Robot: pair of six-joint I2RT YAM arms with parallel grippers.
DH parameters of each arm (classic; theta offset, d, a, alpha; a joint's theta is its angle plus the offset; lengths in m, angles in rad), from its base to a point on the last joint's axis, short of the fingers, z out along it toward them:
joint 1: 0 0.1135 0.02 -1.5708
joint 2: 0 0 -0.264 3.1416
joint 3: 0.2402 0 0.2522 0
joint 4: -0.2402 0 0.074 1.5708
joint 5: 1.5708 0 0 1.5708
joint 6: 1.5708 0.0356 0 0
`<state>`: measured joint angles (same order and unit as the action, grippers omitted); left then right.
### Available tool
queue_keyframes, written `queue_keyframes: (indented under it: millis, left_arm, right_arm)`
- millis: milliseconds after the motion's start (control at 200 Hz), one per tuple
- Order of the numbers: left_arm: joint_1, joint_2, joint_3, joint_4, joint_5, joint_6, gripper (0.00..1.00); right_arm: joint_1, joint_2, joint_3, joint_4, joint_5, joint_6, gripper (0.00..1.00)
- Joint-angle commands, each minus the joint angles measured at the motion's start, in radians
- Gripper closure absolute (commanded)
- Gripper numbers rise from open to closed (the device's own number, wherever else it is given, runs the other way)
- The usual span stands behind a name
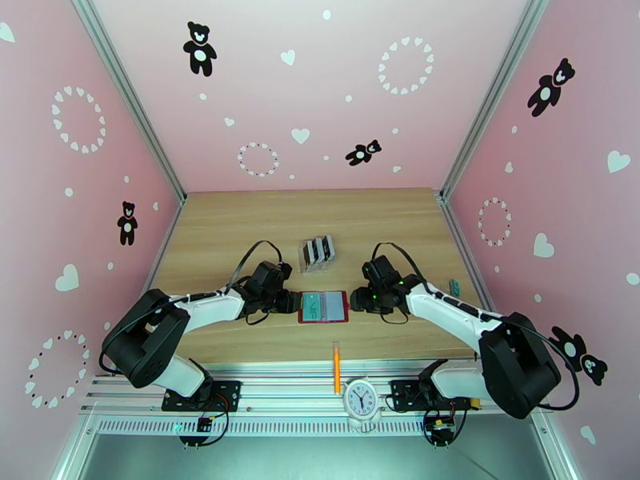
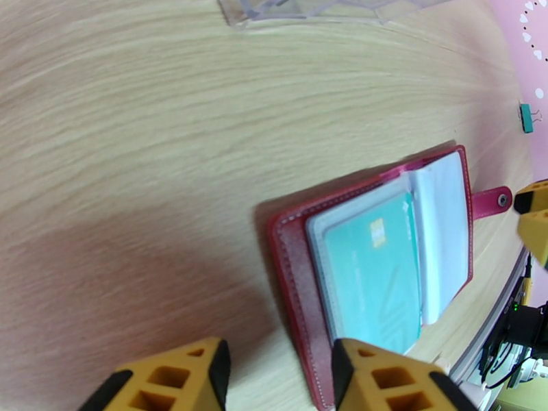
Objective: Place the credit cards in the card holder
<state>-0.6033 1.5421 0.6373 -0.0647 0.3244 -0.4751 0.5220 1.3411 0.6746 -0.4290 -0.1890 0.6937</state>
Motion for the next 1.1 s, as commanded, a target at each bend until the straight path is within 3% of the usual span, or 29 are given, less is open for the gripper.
queue_keyframes:
  millis: [0, 731, 981, 1096]
  left_arm:
    - [0.008, 0.006, -0.009, 0.022, 0.034, -0.003, 0.53]
    - [0.005, 0.023, 0.000, 0.023, 0.045, -0.001, 0.53]
    - [0.006, 0.025, 0.002, 0.025, 0.048, 0.000, 0.54]
    - [0.006, 0.025, 0.003, 0.025, 0.047, 0.000, 0.55]
  right_arm:
    - [-0.003, -0.001, -0.025, 0.095, -0.078, 0.023, 0.45]
    - [-0.027, 0.114, -0.039, 0.222, -0.118, 0.028, 0.49]
    - [-0.027, 0.131, -0.041, 0.220, -0.122, 0.025, 0.55]
    - [-0.027, 0.130, -0.040, 0.223, -0.127, 0.027, 0.64]
